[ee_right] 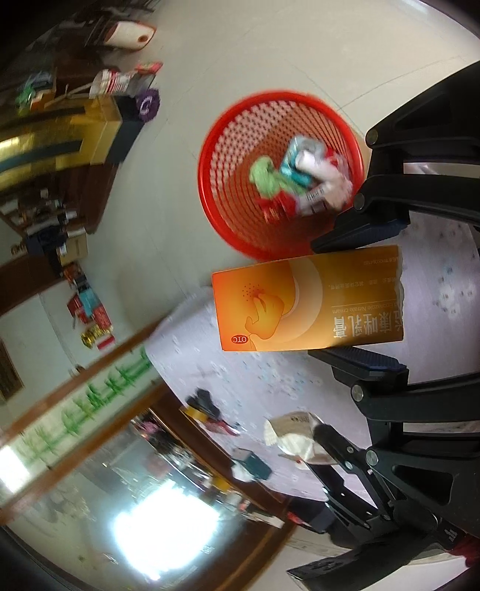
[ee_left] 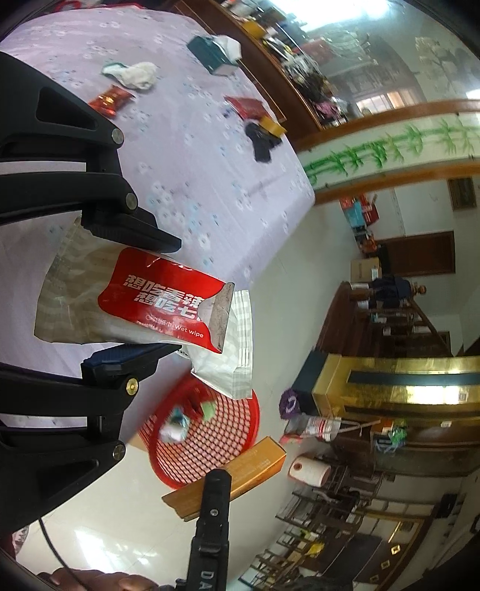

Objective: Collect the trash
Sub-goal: 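Carry the wet-wipes pack and orange box over the red basket, then open both grippers to drop the wipes pack and orange box into the basket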

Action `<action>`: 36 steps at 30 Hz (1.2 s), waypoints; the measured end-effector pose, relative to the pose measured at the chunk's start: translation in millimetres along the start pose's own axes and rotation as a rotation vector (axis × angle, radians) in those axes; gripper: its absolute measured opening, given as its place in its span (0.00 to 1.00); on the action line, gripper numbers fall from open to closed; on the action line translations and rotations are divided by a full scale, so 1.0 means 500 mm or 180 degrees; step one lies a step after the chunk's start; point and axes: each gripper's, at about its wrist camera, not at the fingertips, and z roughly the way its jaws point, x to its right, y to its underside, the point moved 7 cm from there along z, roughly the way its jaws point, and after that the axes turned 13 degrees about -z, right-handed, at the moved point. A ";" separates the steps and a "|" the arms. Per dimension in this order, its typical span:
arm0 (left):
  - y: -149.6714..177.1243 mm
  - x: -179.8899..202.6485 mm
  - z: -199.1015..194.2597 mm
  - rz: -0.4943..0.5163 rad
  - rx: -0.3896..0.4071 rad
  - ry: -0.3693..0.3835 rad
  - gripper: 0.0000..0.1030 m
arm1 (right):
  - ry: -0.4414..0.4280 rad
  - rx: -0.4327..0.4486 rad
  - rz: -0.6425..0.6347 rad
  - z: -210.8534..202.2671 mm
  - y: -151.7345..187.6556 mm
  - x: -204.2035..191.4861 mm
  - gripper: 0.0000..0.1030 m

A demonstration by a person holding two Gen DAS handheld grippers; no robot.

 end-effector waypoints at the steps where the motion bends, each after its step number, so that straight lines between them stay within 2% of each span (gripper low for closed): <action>1: -0.005 0.011 0.004 0.0015 -0.0008 0.0041 0.44 | 0.0032 0.0021 0.0045 -0.006 -0.004 0.016 0.51; 5: -0.021 0.059 0.023 0.0028 -0.0093 0.0224 0.44 | 0.0139 0.0076 0.0237 -0.026 -0.011 0.083 0.52; 11: -0.030 0.140 0.087 0.0013 -0.0355 0.0497 0.44 | 0.0253 0.0108 0.0442 -0.039 -0.015 0.160 0.52; 20: -0.028 0.240 0.174 -0.0006 -0.0568 0.0643 0.44 | 0.0384 0.0022 0.0613 -0.017 -0.024 0.251 0.53; 22: -0.030 0.251 0.188 0.0004 -0.0573 0.0655 0.48 | 0.0389 -0.0015 0.0621 -0.004 -0.031 0.265 0.53; 24: -0.032 0.260 0.201 -0.0007 -0.0603 0.0661 0.61 | 0.0405 -0.0045 0.0612 0.007 -0.035 0.274 0.54; 26: -0.035 0.263 0.199 -0.0029 -0.0581 0.0662 0.61 | 0.0407 -0.0069 0.0628 0.016 -0.040 0.285 0.58; 29: -0.035 0.258 0.192 -0.0051 -0.0580 0.0694 0.61 | 0.0422 -0.0062 0.0657 0.013 -0.042 0.294 0.58; 36: -0.031 0.198 0.161 -0.0176 -0.0523 0.0596 0.61 | 0.0353 -0.0044 0.0578 -0.002 -0.049 0.270 0.58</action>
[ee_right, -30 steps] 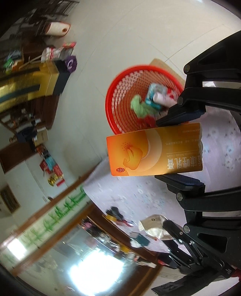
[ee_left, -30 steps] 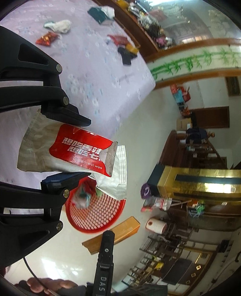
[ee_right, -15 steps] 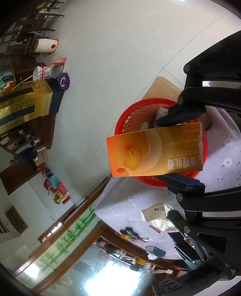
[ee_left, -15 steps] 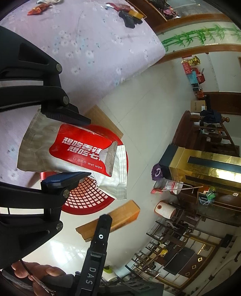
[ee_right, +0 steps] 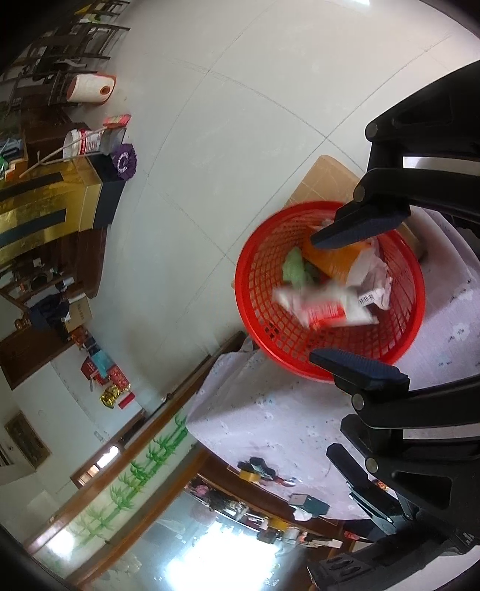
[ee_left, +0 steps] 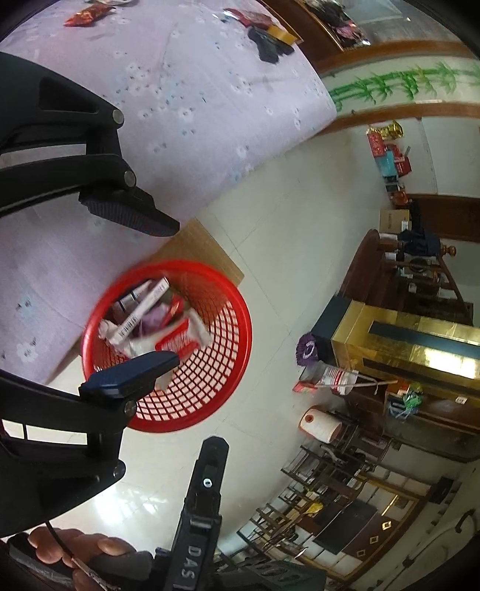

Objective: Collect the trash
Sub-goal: 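Open both grippers to drop the wipes pack and orange box into the basket, then grasp the brown snack packet with the left gripper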

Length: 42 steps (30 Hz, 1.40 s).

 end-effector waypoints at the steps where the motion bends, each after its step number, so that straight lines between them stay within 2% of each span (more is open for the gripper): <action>1: 0.002 -0.011 -0.006 -0.0021 0.0009 -0.0023 0.61 | -0.0025 0.0005 -0.0011 -0.002 0.000 -0.010 0.58; 9: 0.021 -0.115 -0.071 -0.0299 0.0116 -0.0184 0.61 | -0.0262 -0.0054 -0.0301 0.001 0.015 -0.136 0.59; 15: 0.042 -0.242 -0.132 -0.0641 0.0222 -0.0378 0.61 | -0.0465 -0.0119 -0.0579 0.011 0.039 -0.257 0.59; 20: 0.075 -0.398 -0.176 -0.1057 0.0267 -0.0664 0.61 | -0.0600 -0.0163 -0.0851 0.015 0.062 -0.358 0.59; 25: 0.113 -0.596 -0.225 -0.1738 0.0352 -0.1102 0.61 | -0.0726 -0.0241 -0.1143 0.022 0.102 -0.455 0.59; 28: 0.123 -0.696 -0.248 -0.2105 0.0435 -0.1340 0.61 | -0.0751 -0.0279 -0.1251 0.025 0.121 -0.482 0.59; 30: 0.130 -0.757 -0.248 -0.2342 0.0395 -0.1414 0.61 | -0.0752 -0.0296 -0.1303 0.027 0.130 -0.496 0.59; 35: 0.141 -0.838 -0.203 -0.2609 0.0198 -0.1513 0.61 | -0.0727 -0.0321 -0.1391 0.029 0.137 -0.513 0.59; 38: 0.148 -0.853 -0.170 -0.2611 0.0100 -0.1612 0.61 | -0.0710 -0.0326 -0.1454 0.025 0.138 -0.513 0.59; 41: 0.150 -0.860 -0.152 -0.2612 0.0053 -0.1645 0.56 | -0.0680 -0.0316 -0.1513 0.021 0.138 -0.513 0.59; 42: 0.151 -0.865 -0.144 -0.2613 0.0032 -0.1632 0.52 | -0.0671 -0.0317 -0.1532 0.021 0.138 -0.513 0.59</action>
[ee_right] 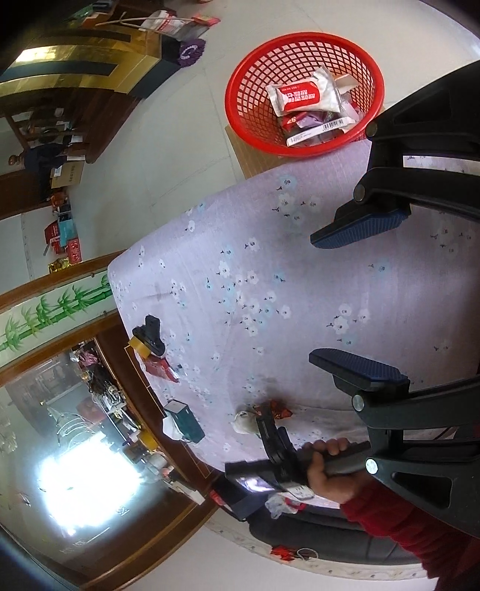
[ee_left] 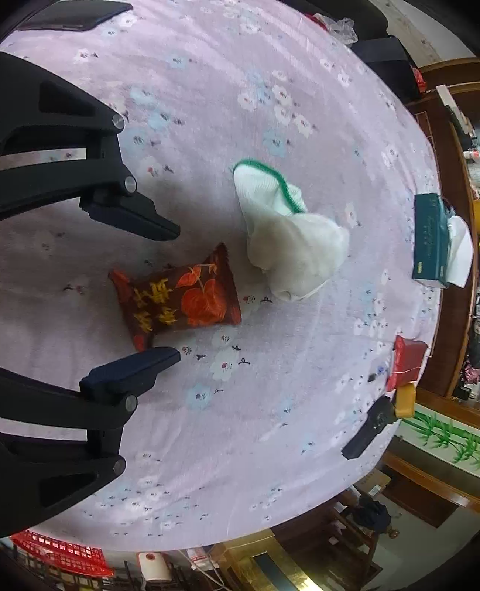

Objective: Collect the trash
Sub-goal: 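Grasp the brown snack packet with the left gripper, then grasp the white mask with the right gripper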

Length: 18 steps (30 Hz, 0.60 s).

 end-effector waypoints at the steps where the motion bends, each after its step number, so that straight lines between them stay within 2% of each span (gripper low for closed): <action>1: -0.005 -0.001 0.010 0.0005 -0.0009 -0.0006 0.46 | 0.0010 -0.0006 -0.0010 0.000 0.000 0.000 0.59; 3: -0.006 -0.004 0.019 0.0020 -0.0020 0.0006 0.43 | 0.0011 -0.0019 -0.0022 0.001 -0.002 0.000 0.59; 5: -0.010 -0.005 0.020 0.0083 0.0037 0.0016 0.32 | 0.0003 -0.0043 -0.0050 0.005 -0.004 -0.004 0.59; 11: 0.009 -0.047 -0.012 0.0192 0.0102 0.0181 0.31 | -0.0109 -0.0121 -0.0205 0.037 -0.030 -0.048 0.59; 13: 0.018 -0.072 -0.042 0.0185 0.0169 0.0276 0.31 | -0.0199 -0.0146 -0.0266 0.053 -0.044 -0.074 0.59; 18: 0.029 -0.152 -0.122 0.0194 0.0405 0.0278 0.31 | -0.0455 -0.0217 -0.0404 0.106 -0.091 -0.155 0.59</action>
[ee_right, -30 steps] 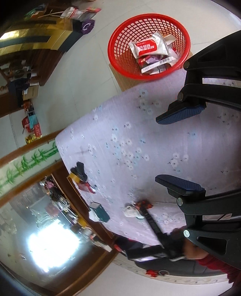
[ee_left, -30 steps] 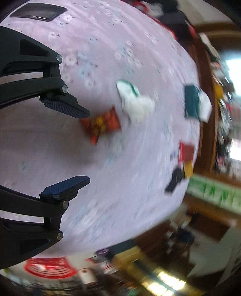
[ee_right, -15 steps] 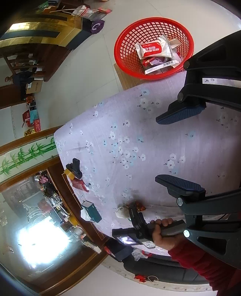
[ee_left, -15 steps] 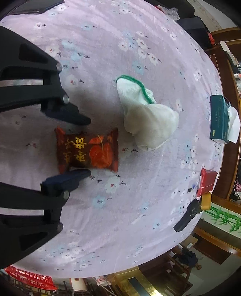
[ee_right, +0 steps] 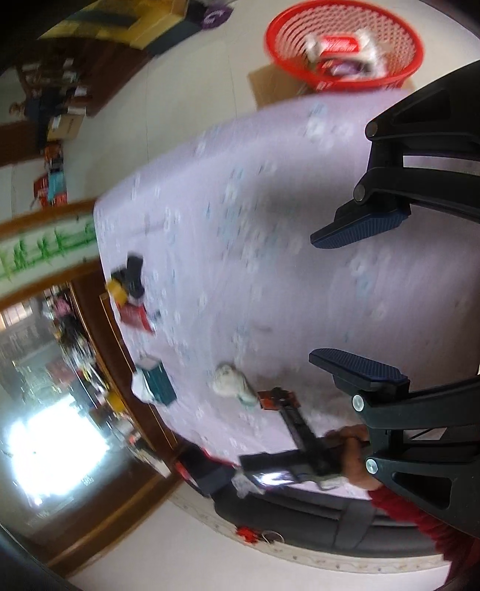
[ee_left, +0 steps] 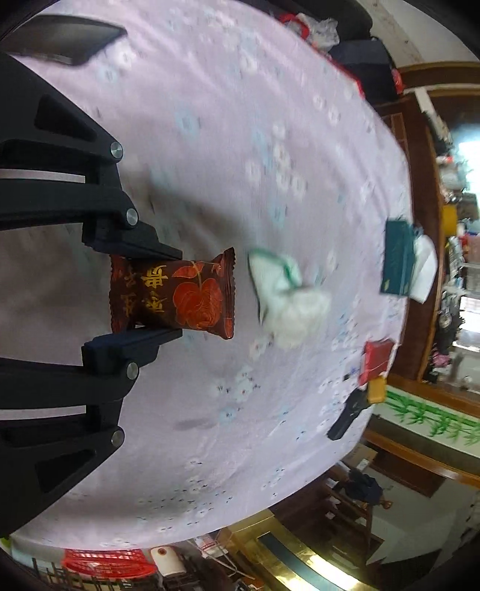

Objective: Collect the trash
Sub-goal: 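Grasp the white mask with the right gripper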

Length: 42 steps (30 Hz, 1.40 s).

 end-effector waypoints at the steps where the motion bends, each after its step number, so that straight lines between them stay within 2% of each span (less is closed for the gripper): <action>1: 0.001 -0.016 -0.015 0.0002 0.0032 -0.0017 0.31 | -0.0061 -0.0021 -0.0056 0.021 -0.018 -0.023 0.60; 5: 0.009 -0.065 -0.065 0.0104 0.0146 -0.0073 0.31 | -0.0188 -0.0115 -0.0230 0.103 -0.071 -0.092 0.61; 11: 0.024 -0.127 -0.108 0.0112 0.0175 -0.0067 0.31 | -0.0466 -0.0328 -0.0213 0.266 -0.149 -0.185 0.61; 19: 0.028 -0.179 -0.132 0.0104 0.0189 -0.0067 0.31 | -0.0333 -0.0556 -0.0161 0.477 -0.207 -0.243 0.61; 22: 0.030 -0.186 -0.134 0.0118 0.0180 -0.0058 0.31 | -0.0296 -0.0552 -0.0087 0.530 -0.222 -0.253 0.61; 27: 0.030 -0.187 -0.130 0.0140 0.0166 -0.0043 0.31 | -0.0073 -0.0614 -0.0060 0.594 -0.236 -0.248 0.61; 29: 0.030 -0.185 -0.128 0.0155 0.0166 -0.0039 0.31 | -0.0075 -0.0648 -0.0017 0.603 -0.231 -0.242 0.39; 30: 0.031 -0.182 -0.127 0.0169 0.0168 -0.0040 0.31 | -0.0059 -0.0656 -0.0018 0.603 -0.228 -0.237 0.38; 32: 0.031 -0.176 -0.124 0.0181 0.0170 -0.0031 0.31 | -0.0095 -0.0622 -0.0056 0.596 -0.224 -0.237 0.27; 35: 0.031 -0.160 -0.124 0.0209 0.0180 0.0001 0.31 | -0.0061 -0.0526 -0.0187 0.563 -0.215 -0.238 0.21; 42: 0.044 -0.094 -0.133 0.0370 0.0213 0.0069 0.31 | -0.0069 -0.0223 -0.0426 0.418 -0.163 -0.234 0.20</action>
